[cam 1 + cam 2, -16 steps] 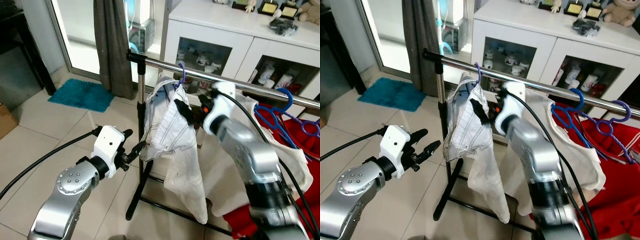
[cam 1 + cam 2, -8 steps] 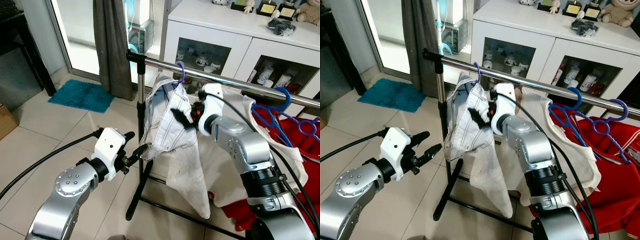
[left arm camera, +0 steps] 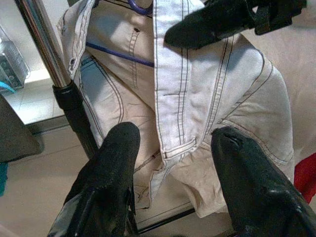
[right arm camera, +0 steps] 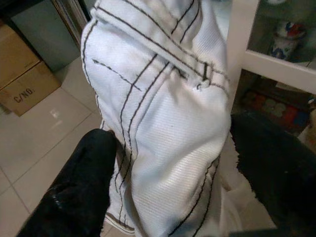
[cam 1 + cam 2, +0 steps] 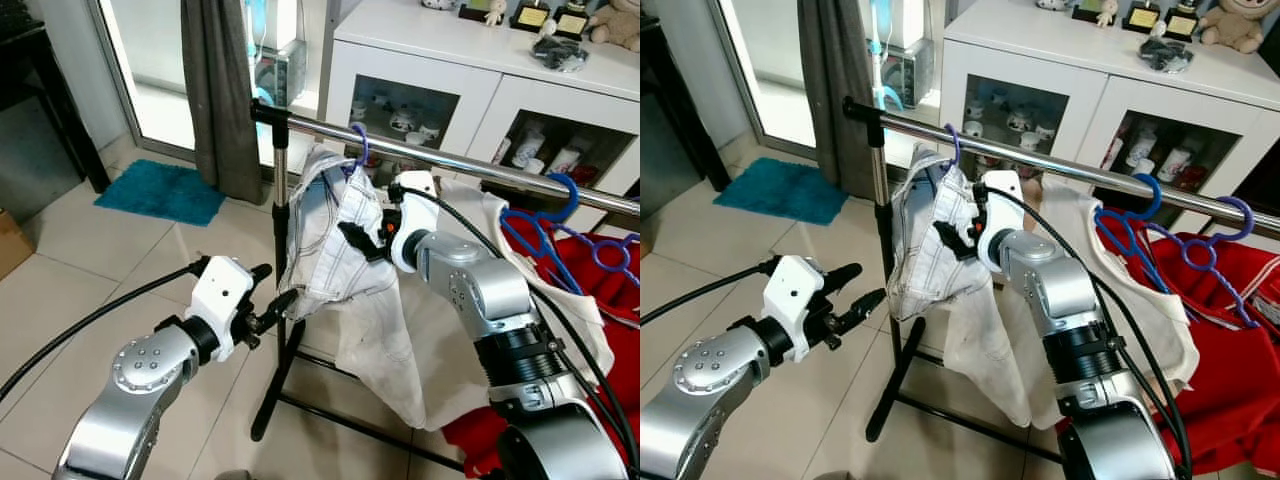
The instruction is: Hang hanger
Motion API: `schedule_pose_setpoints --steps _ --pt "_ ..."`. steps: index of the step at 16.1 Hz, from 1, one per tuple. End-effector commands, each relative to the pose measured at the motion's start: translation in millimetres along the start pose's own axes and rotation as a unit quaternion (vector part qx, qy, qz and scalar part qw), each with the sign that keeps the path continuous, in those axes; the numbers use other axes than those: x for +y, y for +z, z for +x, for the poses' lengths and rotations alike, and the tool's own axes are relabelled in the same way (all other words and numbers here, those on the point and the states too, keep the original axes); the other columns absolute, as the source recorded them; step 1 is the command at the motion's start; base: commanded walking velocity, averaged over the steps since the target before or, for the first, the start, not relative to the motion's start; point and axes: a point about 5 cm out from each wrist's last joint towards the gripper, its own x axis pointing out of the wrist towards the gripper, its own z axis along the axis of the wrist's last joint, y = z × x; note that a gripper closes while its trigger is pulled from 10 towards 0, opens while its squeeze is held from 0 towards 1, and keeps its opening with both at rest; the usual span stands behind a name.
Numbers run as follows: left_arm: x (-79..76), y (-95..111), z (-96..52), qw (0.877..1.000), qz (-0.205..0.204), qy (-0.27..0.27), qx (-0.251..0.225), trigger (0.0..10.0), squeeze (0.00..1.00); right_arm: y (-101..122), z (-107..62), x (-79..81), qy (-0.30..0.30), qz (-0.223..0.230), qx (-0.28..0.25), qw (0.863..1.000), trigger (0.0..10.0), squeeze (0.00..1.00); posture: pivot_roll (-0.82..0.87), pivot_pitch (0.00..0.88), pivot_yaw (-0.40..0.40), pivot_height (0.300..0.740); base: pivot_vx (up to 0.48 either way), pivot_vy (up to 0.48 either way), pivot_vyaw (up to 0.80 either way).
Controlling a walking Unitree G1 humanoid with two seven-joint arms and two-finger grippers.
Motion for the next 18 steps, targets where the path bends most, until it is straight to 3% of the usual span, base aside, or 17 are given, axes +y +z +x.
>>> schedule_pose_setpoints --steps 1,18 --pt "-1.6 5.0 1.6 1.000 0.008 -0.007 -0.008 10.0 0.00 3.7 1.3 -3.7 -0.004 0.007 -0.005 1.000 0.0 0.00 0.08 0.000 -0.076 0.740 0.000 0.000 0.00" --pt "-5.2 6.8 4.3 0.999 0.022 -0.033 -0.021 10.0 0.00 -2.5 6.2 -0.8 0.008 0.025 -0.015 1.000 0.0 0.00 0.09 0.000 -0.071 0.740 0.000 0.000 0.00"
